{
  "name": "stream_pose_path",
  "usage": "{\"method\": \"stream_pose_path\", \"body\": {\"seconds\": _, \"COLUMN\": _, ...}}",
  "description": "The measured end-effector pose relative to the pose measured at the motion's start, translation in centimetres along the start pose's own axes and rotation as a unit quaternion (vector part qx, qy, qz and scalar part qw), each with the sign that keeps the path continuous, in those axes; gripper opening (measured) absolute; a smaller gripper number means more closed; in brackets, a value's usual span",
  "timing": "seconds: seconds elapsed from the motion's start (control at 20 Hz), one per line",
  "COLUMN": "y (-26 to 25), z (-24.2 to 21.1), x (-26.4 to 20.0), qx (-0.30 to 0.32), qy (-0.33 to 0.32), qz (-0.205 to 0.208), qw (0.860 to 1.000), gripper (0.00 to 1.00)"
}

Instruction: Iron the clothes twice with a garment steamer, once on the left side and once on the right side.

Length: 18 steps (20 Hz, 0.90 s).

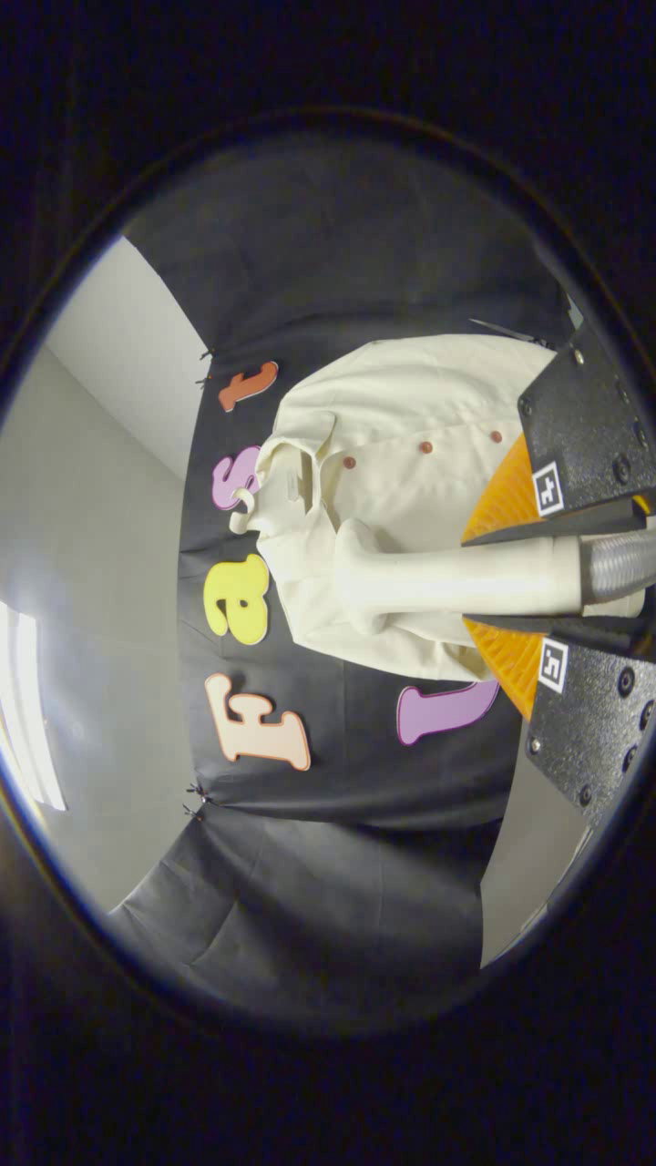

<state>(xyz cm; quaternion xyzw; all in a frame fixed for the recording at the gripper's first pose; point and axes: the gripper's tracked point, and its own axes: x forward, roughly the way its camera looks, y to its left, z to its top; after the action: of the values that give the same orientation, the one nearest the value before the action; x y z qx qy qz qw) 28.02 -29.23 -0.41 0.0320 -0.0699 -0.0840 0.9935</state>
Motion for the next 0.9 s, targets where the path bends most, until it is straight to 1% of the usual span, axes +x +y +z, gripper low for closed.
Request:
{"method": "stream_pose_path", "body": {"seconds": 0.1, "y": -0.1, "z": -0.7, "x": -0.5, "qx": 0.002, "qy": 0.000, "qz": 0.000, "qw": 1.000, "gripper": 0.34}}
{"method": "stream_pose_path", "body": {"seconds": 0.5, "y": -1.6, "z": -3.6, "x": -2.9, "qx": 0.013, "qy": 0.039, "qz": 0.000, "qw": 0.999, "gripper": 0.34}}
{"method": "stream_pose_path", "body": {"seconds": 0.9, "y": -2.7, "z": -9.9, "x": -6.7, "qx": 0.040, "qy": 0.088, "qz": 0.005, "qw": 0.995, "gripper": 0.34}}
